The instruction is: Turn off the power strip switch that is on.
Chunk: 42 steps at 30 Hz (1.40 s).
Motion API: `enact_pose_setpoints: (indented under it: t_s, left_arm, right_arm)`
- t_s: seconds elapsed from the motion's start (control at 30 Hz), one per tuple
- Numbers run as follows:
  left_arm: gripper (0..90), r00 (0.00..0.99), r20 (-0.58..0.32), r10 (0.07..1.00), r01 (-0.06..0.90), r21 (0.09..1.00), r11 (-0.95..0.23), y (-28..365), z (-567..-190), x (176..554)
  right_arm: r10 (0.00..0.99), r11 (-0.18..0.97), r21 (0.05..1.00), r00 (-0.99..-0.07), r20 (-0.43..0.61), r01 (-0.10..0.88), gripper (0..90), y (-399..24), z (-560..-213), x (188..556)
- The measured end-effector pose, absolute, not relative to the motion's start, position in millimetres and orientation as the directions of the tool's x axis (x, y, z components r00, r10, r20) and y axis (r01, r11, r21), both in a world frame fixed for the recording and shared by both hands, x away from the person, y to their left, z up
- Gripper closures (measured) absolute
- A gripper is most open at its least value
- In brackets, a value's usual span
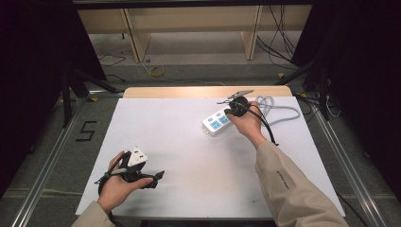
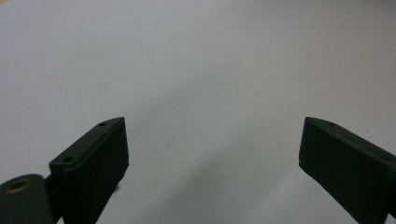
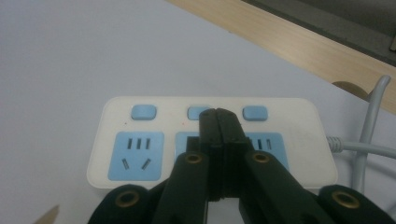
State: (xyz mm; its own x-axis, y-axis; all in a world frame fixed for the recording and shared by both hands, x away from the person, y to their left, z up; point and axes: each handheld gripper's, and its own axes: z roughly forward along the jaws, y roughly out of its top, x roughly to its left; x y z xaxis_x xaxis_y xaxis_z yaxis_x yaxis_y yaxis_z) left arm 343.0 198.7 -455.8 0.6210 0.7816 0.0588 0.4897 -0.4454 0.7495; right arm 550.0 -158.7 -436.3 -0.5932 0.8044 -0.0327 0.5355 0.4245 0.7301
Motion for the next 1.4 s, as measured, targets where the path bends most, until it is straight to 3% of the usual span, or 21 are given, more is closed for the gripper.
enact_pose_setpoints:
  t_s: [1.4]
  left_arm:
    - [8.5,0.622,0.06,0.781,0.488,0.75,-0.446,198.9,-455.7,343.0]
  right_arm:
    - [0.806,0.426,0.71,-0.592,-0.016,0.561,90.0,-142.0,-450.3,567.9]
